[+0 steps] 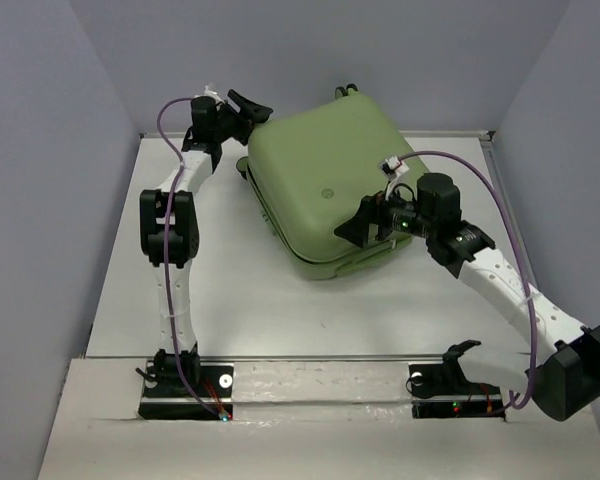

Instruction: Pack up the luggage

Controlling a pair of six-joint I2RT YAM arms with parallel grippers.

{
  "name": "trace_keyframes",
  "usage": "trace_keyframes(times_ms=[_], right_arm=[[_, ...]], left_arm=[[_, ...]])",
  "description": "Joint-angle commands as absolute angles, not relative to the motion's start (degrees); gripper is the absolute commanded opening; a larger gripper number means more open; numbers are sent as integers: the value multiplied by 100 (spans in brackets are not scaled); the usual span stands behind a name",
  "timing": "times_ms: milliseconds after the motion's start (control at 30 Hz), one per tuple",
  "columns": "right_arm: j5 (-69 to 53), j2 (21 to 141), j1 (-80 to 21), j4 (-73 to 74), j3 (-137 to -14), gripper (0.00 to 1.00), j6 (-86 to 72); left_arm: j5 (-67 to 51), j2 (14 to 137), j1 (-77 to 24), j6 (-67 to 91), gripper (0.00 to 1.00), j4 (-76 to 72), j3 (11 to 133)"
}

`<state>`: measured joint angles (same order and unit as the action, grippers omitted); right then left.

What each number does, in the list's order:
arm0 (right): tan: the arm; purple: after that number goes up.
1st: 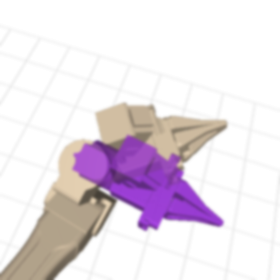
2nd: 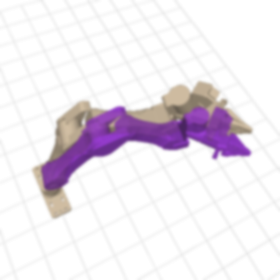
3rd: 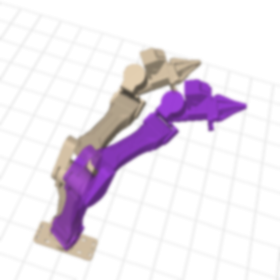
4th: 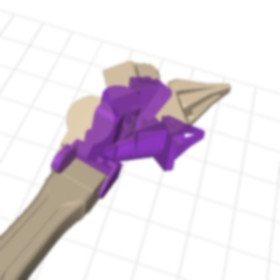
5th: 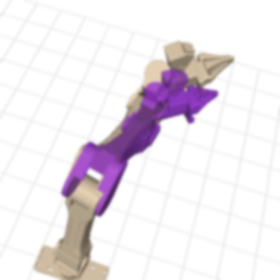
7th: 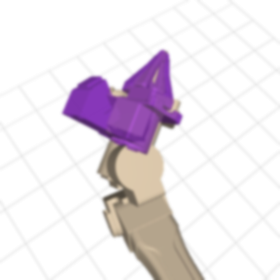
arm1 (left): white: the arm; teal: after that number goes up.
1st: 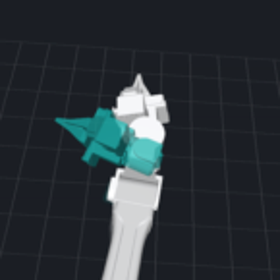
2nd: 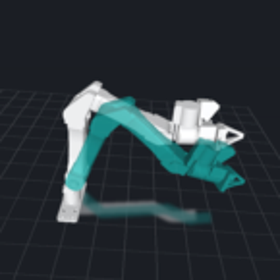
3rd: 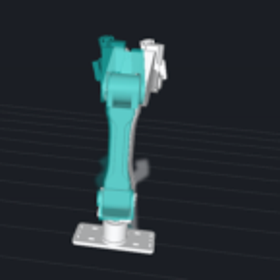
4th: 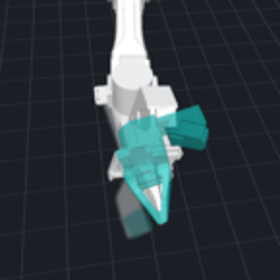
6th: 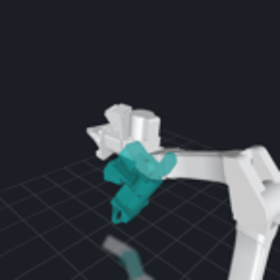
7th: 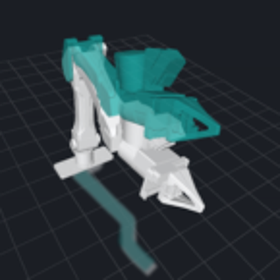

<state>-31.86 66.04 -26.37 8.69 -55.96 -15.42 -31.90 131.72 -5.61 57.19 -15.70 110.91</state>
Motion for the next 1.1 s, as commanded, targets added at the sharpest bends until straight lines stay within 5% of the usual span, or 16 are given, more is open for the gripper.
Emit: trace_keyframes(times_ms=[0, 33, 100, 167, 567, 767, 1067], right_arm=[[-2962, 6355, -2769, 598, -5441, 98, -1617], [-2901, 6250, -2769, 598, -5397, 98, -1635], [-2726, 6109, -2769, 598, -5230, 98, -1670], [-2558, 5899, -2769, 571, -5037, 97, -1766], [-1829, 4747, -2769, 536, -4351, 68, -2259], [-1416, 4413, -2769, 1194, -4368, 58, -2276], [596, 3534, -2769, 2338, -4000, 20, -2504]], left_arm=[[-3454, 13061, -703, 6582, 54, -3338, 10846], [-3480, 13017, -694, 6670, 30, -3470, 10828], [-3481, 12816, -686, 6645, 13, -3621, 10828], [-3472, 12622, -677, 6566, 6, -3560, 10811], [-3226, 11216, -624, 5952, 6, -1638, 11303], [-3252, 10899, -501, 5661, 6, -1625, 10180], [-3331, 10907, -71, 5362, 6, -1863, 8737]])
